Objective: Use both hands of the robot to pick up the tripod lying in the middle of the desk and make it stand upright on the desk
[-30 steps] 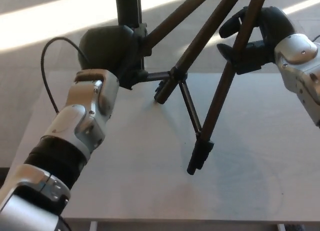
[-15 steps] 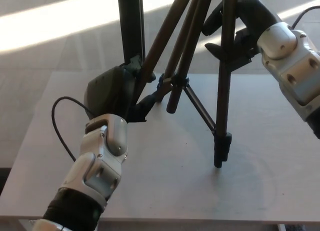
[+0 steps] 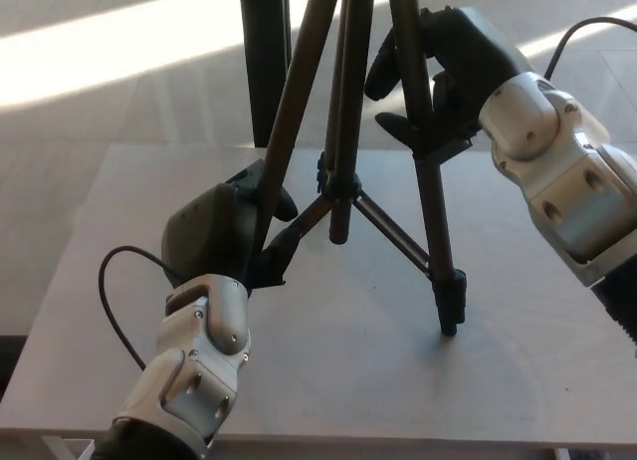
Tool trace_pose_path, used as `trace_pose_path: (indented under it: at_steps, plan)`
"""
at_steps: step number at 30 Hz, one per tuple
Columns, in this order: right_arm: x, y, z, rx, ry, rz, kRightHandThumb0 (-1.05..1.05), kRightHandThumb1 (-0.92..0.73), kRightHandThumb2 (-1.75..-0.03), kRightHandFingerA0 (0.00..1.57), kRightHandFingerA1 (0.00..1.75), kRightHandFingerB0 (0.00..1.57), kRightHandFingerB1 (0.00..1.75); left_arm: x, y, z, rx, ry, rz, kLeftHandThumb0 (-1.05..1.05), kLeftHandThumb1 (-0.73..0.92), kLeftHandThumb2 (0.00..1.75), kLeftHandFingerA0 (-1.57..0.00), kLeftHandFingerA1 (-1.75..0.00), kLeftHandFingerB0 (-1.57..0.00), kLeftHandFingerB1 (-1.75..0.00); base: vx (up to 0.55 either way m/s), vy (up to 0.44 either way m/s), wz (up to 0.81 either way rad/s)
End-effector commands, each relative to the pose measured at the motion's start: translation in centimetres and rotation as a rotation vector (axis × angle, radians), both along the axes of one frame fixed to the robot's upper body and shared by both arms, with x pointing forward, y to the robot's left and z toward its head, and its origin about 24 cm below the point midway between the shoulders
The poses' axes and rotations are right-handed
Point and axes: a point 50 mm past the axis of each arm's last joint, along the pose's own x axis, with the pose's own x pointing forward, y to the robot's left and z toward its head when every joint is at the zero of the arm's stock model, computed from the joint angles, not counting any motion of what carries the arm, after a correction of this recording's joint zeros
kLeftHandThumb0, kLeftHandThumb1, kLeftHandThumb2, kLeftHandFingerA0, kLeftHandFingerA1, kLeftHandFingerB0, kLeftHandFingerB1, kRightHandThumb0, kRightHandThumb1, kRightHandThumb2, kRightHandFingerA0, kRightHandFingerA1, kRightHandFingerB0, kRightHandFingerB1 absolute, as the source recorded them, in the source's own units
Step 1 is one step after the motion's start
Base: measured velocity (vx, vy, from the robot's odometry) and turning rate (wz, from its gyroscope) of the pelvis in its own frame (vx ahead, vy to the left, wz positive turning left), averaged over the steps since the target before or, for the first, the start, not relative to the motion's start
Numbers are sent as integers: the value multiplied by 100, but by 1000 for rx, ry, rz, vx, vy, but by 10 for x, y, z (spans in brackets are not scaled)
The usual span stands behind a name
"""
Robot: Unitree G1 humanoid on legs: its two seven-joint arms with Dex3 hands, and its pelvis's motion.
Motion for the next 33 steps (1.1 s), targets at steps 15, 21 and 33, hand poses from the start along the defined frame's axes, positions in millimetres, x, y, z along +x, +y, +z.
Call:
trace_pose_path:
  at_steps: [15, 21, 33]
  plan:
    - [14, -30, -31, 22, 103, -38, -31, -55, -90, 88, 155, 76, 85, -10, 11, -30, 111, 185, -13, -19, 65, 87, -86, -173, -75, -121, 0, 0, 0]
    - [7, -32, -35, 6, 270, 46, -78, -49, -88, 0, 46, 0, 12, -12, 21, -32, 7, 264, 21, -31, 73, 61, -92, -113, -47, -47, 0, 0, 0]
    - [-4, -18, -31, -138, 234, 48, -101, -52, -76, 0, 0, 0, 0, -11, 28, -40, -9, 424, -14, -83, 56, 89, 0, -18, 0, -3, 0, 0, 0]
